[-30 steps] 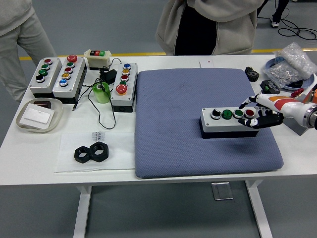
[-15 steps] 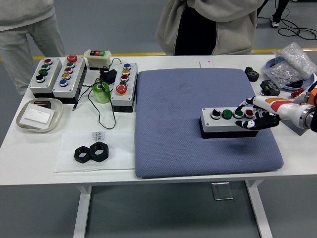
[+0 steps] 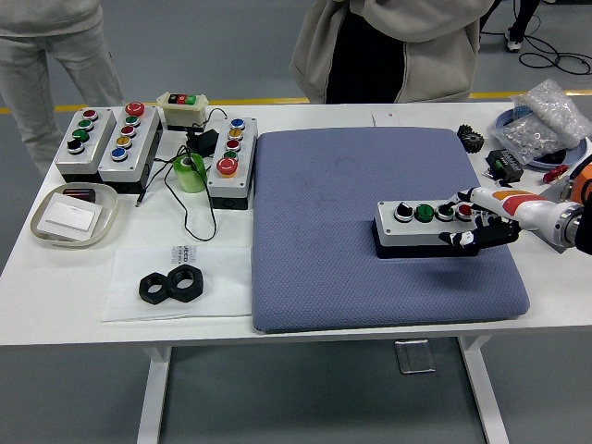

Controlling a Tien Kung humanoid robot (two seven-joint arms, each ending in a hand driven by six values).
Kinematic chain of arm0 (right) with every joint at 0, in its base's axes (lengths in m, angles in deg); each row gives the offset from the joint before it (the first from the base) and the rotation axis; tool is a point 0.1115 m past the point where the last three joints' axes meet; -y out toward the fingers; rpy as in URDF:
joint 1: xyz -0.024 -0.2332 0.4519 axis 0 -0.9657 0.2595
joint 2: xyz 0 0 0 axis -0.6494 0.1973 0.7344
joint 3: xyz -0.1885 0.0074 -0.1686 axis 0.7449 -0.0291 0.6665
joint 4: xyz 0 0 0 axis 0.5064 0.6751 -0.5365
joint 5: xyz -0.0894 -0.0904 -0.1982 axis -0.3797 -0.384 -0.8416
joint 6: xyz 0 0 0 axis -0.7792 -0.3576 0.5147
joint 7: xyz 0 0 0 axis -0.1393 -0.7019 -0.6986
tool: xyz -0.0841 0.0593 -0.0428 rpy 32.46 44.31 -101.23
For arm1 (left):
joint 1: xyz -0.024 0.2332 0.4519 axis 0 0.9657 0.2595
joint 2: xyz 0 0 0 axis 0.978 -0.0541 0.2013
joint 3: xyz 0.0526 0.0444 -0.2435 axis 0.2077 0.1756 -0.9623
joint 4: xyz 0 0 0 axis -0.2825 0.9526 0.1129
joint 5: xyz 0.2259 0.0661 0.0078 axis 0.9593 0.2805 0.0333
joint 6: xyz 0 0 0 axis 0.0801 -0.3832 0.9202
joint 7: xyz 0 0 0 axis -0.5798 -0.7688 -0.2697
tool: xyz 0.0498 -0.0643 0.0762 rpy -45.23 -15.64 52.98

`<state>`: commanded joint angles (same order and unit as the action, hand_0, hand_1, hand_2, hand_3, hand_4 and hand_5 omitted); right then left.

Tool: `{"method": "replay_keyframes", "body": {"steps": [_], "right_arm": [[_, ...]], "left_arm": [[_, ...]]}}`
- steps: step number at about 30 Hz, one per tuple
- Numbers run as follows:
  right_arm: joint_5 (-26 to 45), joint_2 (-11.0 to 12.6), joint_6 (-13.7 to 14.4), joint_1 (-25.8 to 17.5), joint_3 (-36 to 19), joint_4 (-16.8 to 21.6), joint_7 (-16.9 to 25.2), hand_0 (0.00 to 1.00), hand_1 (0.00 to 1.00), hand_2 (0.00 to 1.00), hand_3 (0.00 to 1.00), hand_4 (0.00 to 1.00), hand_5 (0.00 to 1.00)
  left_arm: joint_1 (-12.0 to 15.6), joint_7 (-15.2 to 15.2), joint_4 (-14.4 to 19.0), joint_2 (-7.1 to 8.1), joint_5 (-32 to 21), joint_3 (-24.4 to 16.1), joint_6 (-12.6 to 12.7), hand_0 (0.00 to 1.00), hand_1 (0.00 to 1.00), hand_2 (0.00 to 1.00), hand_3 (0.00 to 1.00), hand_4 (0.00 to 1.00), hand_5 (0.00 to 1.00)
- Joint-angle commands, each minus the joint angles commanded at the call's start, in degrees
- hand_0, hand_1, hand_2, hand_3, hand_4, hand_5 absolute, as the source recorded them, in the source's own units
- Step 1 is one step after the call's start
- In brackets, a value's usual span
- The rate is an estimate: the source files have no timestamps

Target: Pick up the button,place it on the desk,press the button,press the button

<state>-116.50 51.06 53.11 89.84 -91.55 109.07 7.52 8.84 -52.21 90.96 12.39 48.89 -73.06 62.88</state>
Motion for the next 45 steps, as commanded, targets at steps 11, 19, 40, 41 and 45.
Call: {"method": "replay_keyframes", "body": {"steps": [11, 19, 40, 41, 45], "right_arm": [[-0.25, 0.24, 0.04, -0.39, -1.35, 1.02, 0.12, 0.201, 0.112, 0.203, 0.782, 0.747, 0.64], [-0.84, 1.21, -0.04, -0.91, -5.11, 2.72, 0.05, 0.201, 0.112, 0.203, 0.783, 0.747, 0.637], [-1.08, 2.79, 18.09, -5.71, -15.7, 6.05, 1.6, 0.354, 0.279, 0.361, 0.913, 0.74, 0.631], [-0.68, 2.82, 18.29, -5.94, -16.28, 6.12, 1.64, 0.354, 0.279, 0.361, 0.913, 0.74, 0.631], [0.41, 2.96, 18.89, -6.39, -17.14, 6.12, 1.8, 0.769, 0.673, 0.77, 0.998, 0.745, 0.612]], "left_arm": [[0.01, 0.01, 0.01, 0.01, -0.01, 0.02, -0.02, 0.738, 0.854, 0.918, 0.84, 0.653, 0.998], [0.05, -0.06, -0.01, 0.02, 0.18, -0.11, -0.01, 0.737, 0.854, 0.918, 0.837, 0.653, 0.998], [0.84, -0.47, -0.07, -0.17, 1.31, -1.02, 0.21, 0.743, 0.854, 0.918, 0.843, 0.654, 0.998], [0.86, -0.5, -0.07, -0.15, 1.4, -1.05, 0.2, 0.743, 0.854, 0.918, 0.843, 0.654, 0.998], [0.92, -0.58, -0.08, -0.12, 1.65, -1.2, 0.22, 0.743, 0.854, 0.919, 0.842, 0.653, 0.998]]}}
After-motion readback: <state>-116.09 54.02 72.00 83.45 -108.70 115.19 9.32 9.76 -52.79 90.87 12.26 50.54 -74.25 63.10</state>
